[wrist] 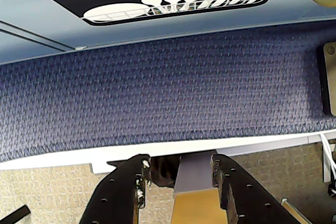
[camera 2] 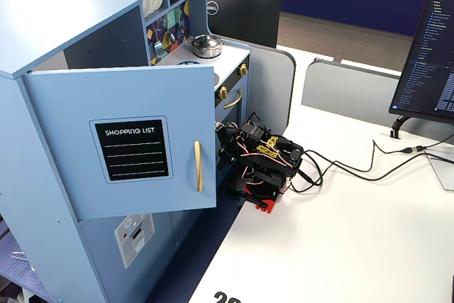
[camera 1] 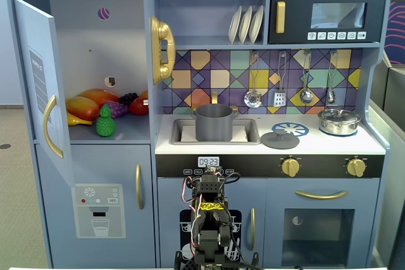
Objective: Pick up the green pineapple from the left cabinet and place it in the gray recipient
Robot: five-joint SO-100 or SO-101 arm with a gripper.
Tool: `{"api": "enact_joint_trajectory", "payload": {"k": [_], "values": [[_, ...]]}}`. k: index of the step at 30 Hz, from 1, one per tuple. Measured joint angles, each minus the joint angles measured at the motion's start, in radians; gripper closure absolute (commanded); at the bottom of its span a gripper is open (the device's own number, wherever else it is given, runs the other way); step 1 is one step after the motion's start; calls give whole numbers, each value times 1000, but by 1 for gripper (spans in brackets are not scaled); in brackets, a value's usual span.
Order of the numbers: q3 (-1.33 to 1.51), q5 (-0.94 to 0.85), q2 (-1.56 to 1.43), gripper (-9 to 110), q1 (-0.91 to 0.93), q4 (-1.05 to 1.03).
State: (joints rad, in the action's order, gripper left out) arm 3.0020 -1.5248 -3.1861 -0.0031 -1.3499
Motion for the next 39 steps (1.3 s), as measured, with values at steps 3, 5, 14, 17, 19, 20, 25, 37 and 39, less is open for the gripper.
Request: {"api": "enact_joint_trajectory", "payload": {"k": [3,5,14,17,19,20,25,37,39], "values": [[0,-9,0,101,0,0],[0,-9,0,101,0,0],[0,-35,0,98,-28,-5],[0,17,0,95,-176,-3],[2,120,-8,95,-330,29],[5,164,-21,95,-416,51],[8,170,-60,94,-707,423],[-196,-21,249,74,-894,1384],[-239,-35,314,72,-879,1413]]}}
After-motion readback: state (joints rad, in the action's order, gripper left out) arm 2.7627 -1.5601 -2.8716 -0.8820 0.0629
